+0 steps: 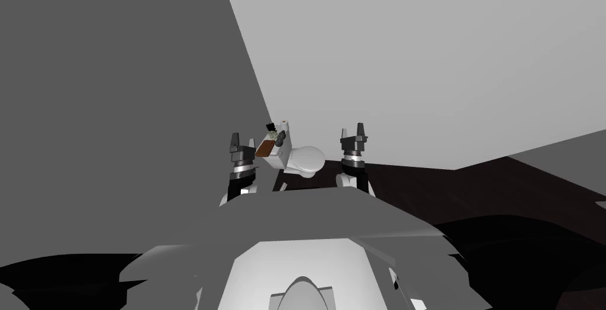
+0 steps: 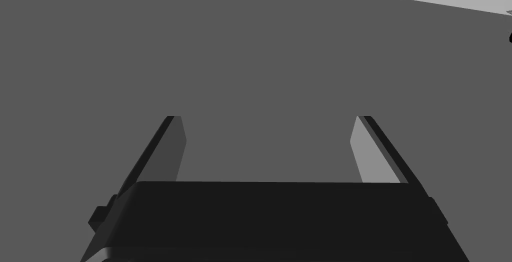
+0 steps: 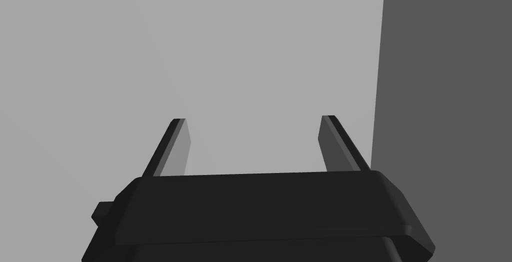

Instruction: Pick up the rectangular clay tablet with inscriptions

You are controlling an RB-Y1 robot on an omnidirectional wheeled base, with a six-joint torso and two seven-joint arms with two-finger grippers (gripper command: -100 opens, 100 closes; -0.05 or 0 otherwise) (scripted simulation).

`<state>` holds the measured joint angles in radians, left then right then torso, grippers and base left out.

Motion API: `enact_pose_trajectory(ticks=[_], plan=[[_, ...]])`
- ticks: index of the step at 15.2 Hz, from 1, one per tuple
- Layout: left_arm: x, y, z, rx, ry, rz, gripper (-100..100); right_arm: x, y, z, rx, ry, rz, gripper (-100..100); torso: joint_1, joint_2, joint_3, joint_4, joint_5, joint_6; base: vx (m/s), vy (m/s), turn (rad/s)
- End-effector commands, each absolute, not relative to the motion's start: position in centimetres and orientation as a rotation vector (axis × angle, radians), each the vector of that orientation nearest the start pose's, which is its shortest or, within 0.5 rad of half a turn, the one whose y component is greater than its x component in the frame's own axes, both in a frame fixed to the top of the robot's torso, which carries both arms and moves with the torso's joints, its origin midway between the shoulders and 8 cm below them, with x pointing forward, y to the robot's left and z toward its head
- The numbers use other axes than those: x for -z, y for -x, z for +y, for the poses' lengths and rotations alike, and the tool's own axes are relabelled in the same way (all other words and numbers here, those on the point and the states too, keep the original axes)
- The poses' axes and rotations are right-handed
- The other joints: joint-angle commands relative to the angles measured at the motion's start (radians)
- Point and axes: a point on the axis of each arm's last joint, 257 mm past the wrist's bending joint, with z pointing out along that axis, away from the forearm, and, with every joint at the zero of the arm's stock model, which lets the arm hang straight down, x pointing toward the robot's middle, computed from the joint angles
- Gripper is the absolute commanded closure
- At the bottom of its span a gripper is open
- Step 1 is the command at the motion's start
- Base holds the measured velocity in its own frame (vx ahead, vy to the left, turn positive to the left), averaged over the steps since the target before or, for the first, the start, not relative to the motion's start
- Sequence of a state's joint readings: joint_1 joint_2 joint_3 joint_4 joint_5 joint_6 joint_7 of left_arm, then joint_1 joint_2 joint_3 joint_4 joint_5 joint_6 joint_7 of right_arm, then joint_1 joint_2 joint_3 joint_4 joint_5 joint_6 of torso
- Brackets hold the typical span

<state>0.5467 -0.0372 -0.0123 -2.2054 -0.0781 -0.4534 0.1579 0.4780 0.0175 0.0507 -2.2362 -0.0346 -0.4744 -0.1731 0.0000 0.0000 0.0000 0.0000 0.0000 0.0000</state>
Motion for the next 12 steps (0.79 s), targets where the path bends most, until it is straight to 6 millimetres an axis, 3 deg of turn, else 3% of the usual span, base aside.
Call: enact_pose_trajectory(ticks=[1,5,7,12], plan=[[4.2,-36.3,27.9,1.346,0.815,0.740,-100,-0.7,-36.0,-26.7,-1.530,-0.806,0.558,0,0.000,0.000,0.000,0.000,0.000,0.000,0.011,-0.041,-0.031],[5.6,-36.7,28.2,1.331,0.796,0.806,-100,-0.7,-36.0,-26.7,-1.531,-0.807,0.557,0,-0.006,-0.003,-0.002,-0.001,-0.001,0.000,0.044,-0.088,-0.029],[7.6,-37.2,29.2,1.307,0.799,0.859,-100,-0.7,-36.0,-26.7,-1.530,-0.807,0.557,0,-0.006,-0.005,-0.003,-0.001,-0.001,0.000,0.084,-0.091,-0.038],[10.0,-37.6,30.8,1.274,0.824,0.899,-100,-0.7,-36.0,-26.7,-1.530,-0.807,0.557,0,-0.005,-0.007,-0.004,-0.002,-0.001,0.000,0.091,-0.078,-0.031]])
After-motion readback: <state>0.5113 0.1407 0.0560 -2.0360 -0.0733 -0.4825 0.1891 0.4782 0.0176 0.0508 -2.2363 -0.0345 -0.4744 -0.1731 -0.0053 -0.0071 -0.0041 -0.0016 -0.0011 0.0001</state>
